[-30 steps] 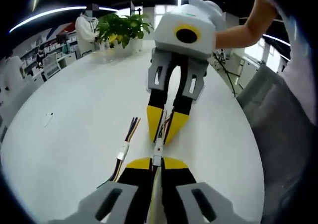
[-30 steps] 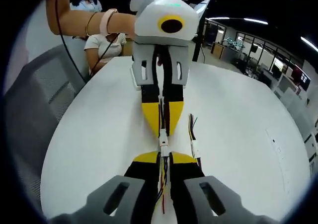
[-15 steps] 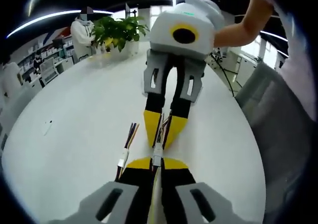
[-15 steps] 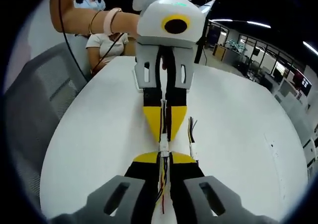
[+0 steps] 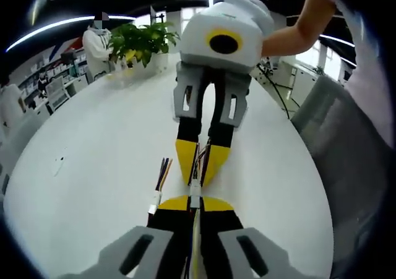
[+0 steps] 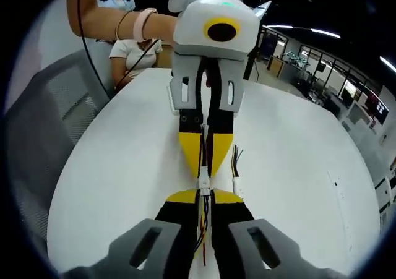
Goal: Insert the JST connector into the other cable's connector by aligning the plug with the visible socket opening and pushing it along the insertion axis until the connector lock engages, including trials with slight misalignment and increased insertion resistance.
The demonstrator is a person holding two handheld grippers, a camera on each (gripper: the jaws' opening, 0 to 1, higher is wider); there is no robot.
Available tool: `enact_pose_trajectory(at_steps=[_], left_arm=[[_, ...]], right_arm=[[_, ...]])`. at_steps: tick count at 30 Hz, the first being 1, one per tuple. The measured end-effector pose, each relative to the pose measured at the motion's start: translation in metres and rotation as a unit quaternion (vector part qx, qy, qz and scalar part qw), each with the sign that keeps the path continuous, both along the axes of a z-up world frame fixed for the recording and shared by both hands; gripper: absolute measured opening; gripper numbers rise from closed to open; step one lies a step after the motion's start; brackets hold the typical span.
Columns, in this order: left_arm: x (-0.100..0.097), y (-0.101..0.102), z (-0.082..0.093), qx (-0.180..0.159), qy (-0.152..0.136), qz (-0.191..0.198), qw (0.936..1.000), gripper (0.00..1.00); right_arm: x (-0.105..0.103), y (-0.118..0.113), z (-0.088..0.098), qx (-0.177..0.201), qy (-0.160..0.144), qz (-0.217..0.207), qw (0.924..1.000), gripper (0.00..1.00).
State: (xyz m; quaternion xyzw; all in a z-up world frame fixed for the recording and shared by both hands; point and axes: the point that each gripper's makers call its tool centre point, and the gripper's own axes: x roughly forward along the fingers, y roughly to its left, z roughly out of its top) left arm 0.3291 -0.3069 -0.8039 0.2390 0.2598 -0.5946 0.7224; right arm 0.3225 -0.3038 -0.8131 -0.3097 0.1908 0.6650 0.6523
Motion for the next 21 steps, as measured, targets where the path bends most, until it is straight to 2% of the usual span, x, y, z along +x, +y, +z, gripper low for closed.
enact_pose_trajectory(at_steps=[11,21], left_arm=[[0.014,0.004,-0.003,0.005,-0.017,-0.009,0.9998,0.0],[0.018,0.004,-0.019,0.011,-0.008,-0.017,0.9998,0.0]], right_arm=[[0.016,0.004,-0.002,0.008,-0.003,-0.014,0.9999,0.03],[0.022,0.007,-0.015,-0.001,0.002,-0.012,0.9999,0.03]])
